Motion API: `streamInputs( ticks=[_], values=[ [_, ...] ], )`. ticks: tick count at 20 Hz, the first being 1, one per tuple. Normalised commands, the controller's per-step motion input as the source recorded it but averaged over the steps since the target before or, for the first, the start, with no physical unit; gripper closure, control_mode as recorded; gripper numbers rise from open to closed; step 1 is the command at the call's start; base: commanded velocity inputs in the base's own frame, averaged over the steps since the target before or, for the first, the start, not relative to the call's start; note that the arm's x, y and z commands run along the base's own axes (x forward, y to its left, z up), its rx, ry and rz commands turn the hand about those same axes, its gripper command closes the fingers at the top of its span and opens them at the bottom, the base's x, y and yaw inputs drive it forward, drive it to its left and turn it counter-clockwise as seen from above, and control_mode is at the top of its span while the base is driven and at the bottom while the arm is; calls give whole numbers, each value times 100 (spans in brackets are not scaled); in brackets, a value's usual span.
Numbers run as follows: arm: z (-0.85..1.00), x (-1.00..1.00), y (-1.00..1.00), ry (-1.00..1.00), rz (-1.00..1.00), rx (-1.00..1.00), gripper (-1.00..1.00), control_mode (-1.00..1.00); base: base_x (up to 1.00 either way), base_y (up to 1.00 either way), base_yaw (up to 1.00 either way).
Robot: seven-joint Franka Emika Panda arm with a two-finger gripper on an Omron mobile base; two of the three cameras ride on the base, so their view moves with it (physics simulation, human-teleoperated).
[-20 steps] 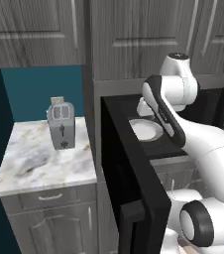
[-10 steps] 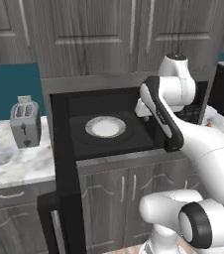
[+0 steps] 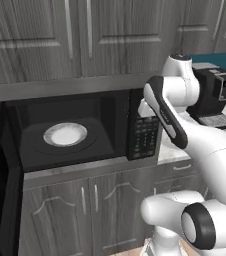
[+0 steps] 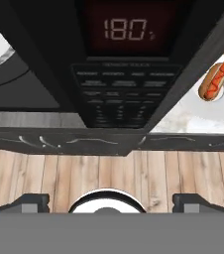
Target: Pick the hot dog from the counter and place it in the microwave.
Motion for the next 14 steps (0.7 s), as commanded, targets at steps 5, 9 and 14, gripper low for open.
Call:
streamInputs(
  ticks=[5, 9, 14],
  values=[
    [0, 0, 0, 0, 0, 0, -100, 100, 34, -34, 0],
    [0, 0, 0, 0, 0, 0, -100, 100, 4, -36, 0],
    [0, 0, 0, 0, 0, 0, -100, 100, 0, -6, 0]
  ],
)
